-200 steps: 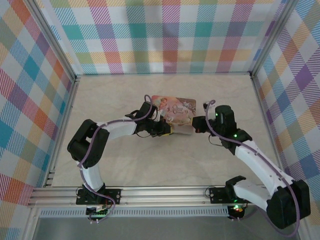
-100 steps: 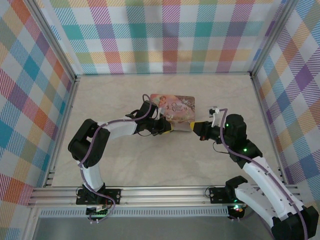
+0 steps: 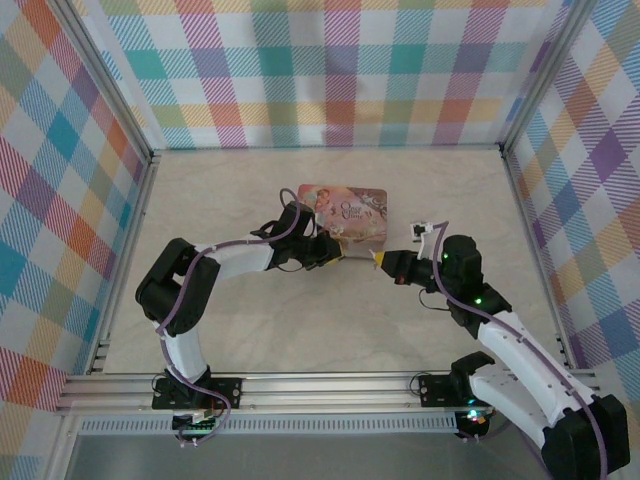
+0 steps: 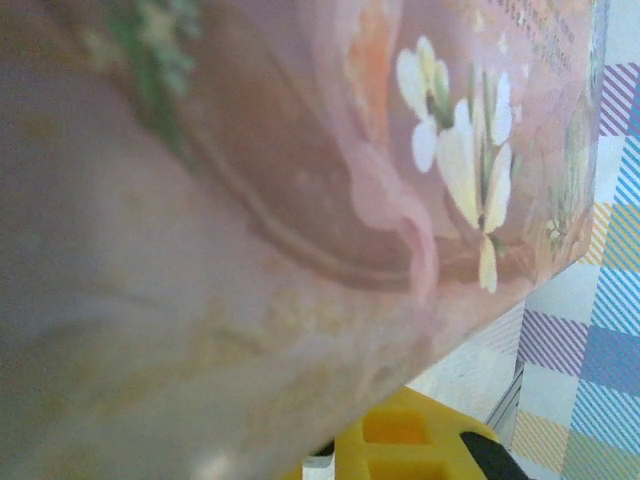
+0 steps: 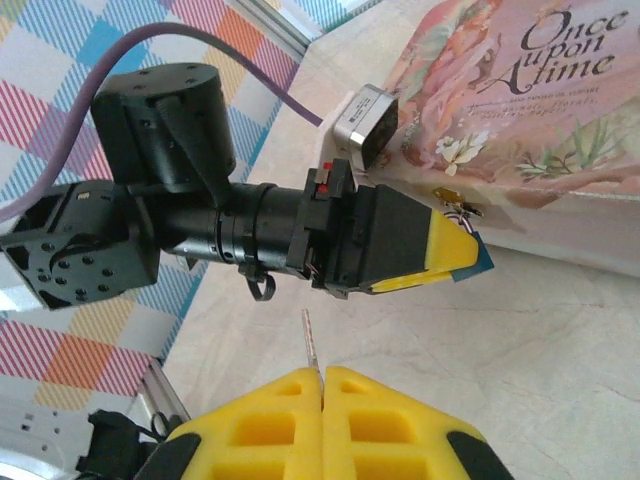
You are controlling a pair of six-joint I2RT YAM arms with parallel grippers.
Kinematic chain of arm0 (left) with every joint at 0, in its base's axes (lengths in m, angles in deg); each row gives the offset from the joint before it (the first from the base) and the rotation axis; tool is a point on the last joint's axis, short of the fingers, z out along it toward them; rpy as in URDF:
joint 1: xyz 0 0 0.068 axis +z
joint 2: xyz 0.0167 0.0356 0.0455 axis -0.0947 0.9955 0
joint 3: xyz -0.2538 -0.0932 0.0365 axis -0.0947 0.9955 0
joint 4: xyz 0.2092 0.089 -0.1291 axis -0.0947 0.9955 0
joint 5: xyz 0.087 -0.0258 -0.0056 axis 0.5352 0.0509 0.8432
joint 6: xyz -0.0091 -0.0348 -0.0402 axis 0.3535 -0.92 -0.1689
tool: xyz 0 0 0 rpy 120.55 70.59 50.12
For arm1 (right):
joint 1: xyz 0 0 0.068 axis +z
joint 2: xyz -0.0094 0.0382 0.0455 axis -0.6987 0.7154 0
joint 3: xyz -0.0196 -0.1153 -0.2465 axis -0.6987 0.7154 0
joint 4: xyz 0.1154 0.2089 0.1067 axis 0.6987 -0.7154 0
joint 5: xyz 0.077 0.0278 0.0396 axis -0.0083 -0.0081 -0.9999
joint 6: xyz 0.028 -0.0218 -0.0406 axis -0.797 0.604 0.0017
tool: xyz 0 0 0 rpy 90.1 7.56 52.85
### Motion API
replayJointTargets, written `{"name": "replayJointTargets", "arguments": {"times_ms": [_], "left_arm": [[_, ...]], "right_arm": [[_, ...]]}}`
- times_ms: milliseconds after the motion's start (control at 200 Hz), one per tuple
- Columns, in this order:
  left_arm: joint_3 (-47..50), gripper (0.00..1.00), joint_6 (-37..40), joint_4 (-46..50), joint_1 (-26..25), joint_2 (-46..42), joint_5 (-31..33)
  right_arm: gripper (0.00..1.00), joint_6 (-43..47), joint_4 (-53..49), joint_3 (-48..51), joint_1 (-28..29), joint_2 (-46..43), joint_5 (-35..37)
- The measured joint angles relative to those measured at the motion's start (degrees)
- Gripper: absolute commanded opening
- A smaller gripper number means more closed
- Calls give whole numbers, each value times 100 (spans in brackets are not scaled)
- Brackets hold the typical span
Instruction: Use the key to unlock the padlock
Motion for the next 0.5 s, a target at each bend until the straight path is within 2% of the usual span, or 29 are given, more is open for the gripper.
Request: {"name": "replayJointTargets", "arguments": {"times_ms": [500], "left_arm": [[103,8,-221,-496,7,-22,-142]], "right_arm": [[0,-1360,1178,754,-162,295,-118]]}}
